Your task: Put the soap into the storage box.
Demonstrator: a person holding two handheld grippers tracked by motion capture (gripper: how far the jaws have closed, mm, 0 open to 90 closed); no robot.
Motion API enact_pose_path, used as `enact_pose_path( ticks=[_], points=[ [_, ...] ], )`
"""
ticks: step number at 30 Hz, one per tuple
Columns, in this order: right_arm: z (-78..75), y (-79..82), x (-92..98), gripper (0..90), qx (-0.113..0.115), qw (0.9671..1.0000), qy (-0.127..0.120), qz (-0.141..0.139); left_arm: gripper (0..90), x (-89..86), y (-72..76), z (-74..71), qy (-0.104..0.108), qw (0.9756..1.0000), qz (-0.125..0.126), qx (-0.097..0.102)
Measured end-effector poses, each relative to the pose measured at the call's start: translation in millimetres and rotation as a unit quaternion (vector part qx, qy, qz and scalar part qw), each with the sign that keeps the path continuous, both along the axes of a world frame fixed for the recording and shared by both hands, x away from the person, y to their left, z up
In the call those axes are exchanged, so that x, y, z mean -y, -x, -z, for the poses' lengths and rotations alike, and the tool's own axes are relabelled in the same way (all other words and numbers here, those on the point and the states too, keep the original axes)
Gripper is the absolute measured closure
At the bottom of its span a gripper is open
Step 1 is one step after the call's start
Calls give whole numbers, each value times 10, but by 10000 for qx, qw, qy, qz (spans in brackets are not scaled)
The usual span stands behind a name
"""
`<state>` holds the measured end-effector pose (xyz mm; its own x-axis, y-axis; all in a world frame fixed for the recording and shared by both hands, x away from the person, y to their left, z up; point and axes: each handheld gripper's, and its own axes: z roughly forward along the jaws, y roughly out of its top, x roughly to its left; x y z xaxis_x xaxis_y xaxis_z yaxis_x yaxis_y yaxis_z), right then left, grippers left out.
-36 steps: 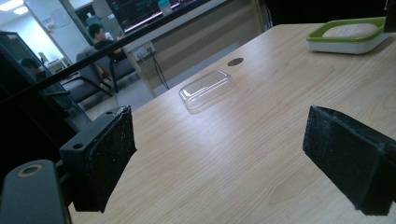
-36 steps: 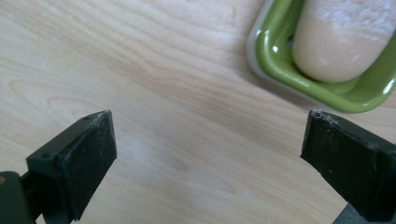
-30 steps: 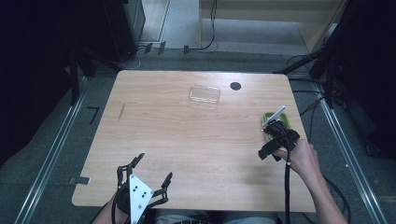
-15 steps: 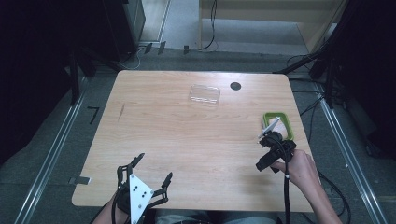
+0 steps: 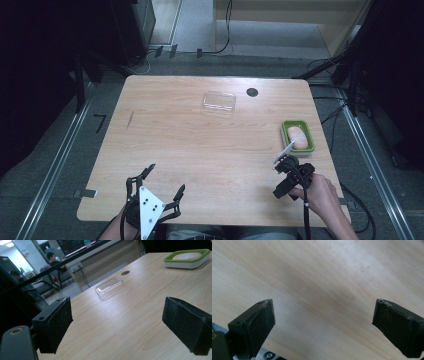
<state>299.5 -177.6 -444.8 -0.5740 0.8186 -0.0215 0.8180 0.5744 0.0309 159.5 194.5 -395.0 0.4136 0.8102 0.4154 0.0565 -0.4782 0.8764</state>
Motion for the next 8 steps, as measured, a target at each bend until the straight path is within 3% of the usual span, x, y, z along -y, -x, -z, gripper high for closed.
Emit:
enact_pose_path(
  ticks=[8],
  points=[
    [94, 87, -15, 43, -150, 9998, 61, -76, 99, -4, 2, 3, 5, 10000, -9, 27]
  ],
)
